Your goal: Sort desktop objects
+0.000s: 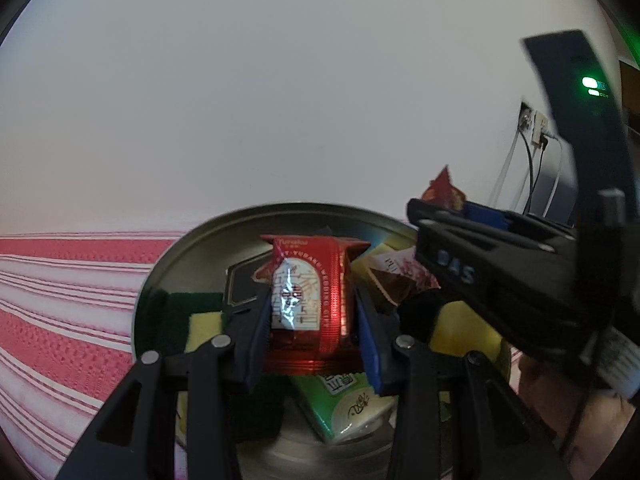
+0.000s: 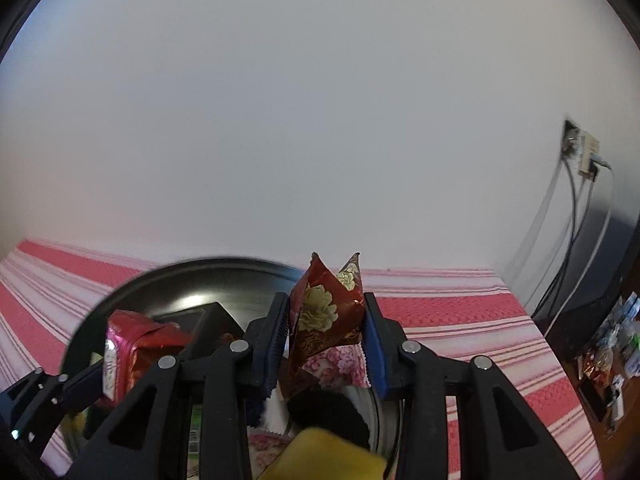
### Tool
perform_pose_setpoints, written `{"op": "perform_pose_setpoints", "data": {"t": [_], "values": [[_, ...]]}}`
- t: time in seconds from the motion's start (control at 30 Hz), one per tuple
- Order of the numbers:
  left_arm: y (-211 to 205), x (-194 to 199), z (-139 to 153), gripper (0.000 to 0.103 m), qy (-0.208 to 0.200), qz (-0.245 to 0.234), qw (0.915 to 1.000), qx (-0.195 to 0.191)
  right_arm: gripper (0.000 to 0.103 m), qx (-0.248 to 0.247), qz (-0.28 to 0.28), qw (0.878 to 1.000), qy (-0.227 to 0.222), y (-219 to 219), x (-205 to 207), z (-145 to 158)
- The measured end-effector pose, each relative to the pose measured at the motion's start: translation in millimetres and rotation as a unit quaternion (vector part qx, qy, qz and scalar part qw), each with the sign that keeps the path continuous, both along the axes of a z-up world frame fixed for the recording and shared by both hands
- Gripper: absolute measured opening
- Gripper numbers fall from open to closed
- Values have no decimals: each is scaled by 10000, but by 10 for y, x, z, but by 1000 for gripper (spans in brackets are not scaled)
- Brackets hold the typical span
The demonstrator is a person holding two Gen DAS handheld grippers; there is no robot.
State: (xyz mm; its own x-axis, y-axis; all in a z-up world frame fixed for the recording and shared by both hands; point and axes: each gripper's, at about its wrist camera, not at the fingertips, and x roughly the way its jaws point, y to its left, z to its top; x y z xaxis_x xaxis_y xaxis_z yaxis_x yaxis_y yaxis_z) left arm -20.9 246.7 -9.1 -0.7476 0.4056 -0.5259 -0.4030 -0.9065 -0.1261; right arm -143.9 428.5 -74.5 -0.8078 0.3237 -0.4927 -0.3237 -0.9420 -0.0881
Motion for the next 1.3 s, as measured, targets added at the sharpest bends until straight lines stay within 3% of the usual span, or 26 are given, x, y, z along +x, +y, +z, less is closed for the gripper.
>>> {"op": "perform_pose_setpoints", "data": {"t": [0.2, 0.27, 0.33, 0.37, 0.4, 0.47, 0.8, 1.1, 1.13, 1.3], "values": [[7, -25, -31, 41, -166, 61, 9998, -56, 39, -409, 38, 9986, -329, 103, -166, -96], [11, -6, -28, 43, -175, 81, 9998, -84, 43, -456, 39, 9984, -340, 114, -174, -94], [43, 9, -13, 68, -162, 92, 9997, -124, 66, -502, 49, 9976, -471, 142, -190, -112], [52, 36, 0, 88, -99, 121, 9998, -151, 82, -534, 28, 9975, -455, 125, -167, -106], [19, 75, 13, 98, -15, 165, 9997, -189, 89, -549, 11, 9979, -339, 97, -116, -87], [13, 149, 64, 102, 222, 248, 9990, -284, 90, -594, 13, 9982, 8, 186, -29, 1], [53, 400, 98, 102, 620, 238, 9962, -570, 94, -853, -705, 9895, 927, 55, 692, 20], [-54, 409, 111, 102, 650, 280, 9961, -518, 97, -1031, -899, 9854, 1016, -186, 1025, -35], [-81, 424, 89, 102, 625, 296, 9963, -504, 97, -1036, -886, 9856, 1002, -61, 989, -101], [-184, 500, 65, 102, 634, 368, 9962, -462, 97, -793, -911, 9872, 1045, -166, 1109, -118]]}}
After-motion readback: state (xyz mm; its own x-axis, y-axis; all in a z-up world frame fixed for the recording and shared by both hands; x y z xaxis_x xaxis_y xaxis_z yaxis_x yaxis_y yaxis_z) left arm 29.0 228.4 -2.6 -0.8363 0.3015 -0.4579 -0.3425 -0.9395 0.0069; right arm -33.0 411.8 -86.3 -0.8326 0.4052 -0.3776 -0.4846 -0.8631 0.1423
